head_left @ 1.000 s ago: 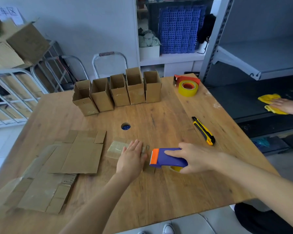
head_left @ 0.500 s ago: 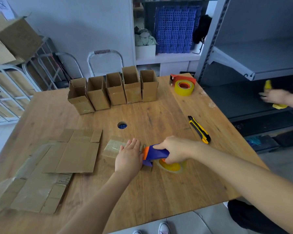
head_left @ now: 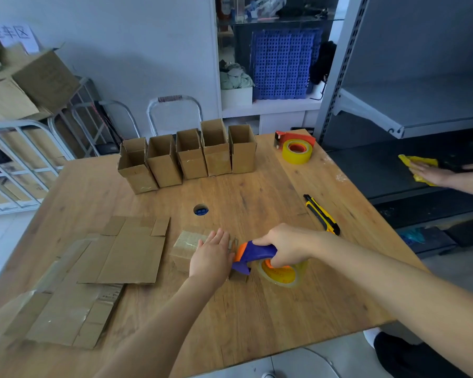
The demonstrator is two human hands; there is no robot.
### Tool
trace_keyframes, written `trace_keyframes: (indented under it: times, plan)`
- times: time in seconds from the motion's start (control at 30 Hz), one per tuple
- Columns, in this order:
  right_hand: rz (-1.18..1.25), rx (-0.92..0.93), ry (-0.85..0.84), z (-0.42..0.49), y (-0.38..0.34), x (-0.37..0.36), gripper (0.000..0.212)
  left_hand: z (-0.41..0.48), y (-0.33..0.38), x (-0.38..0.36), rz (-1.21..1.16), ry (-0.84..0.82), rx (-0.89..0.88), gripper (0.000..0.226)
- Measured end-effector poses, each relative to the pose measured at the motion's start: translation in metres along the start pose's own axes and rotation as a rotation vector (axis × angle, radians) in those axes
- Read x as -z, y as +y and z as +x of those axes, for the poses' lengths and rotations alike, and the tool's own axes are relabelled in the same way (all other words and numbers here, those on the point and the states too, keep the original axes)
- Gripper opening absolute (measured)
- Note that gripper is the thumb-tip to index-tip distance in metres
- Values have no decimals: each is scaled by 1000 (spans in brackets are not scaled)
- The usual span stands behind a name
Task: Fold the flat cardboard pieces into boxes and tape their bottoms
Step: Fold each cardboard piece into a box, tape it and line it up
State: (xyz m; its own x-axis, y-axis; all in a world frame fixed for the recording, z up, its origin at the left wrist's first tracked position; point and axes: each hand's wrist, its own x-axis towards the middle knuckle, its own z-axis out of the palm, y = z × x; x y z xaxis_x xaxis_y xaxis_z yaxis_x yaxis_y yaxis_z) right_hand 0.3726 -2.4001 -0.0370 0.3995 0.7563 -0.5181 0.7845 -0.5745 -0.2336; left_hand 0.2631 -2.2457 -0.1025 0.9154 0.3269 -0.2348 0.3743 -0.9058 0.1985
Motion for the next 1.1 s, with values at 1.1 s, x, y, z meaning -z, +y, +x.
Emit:
trace_keyframes:
  times: [1.1]
  plan:
    - [272, -107, 249, -25, 31, 2, 67, 3, -5, -2, -36, 23, -27, 58]
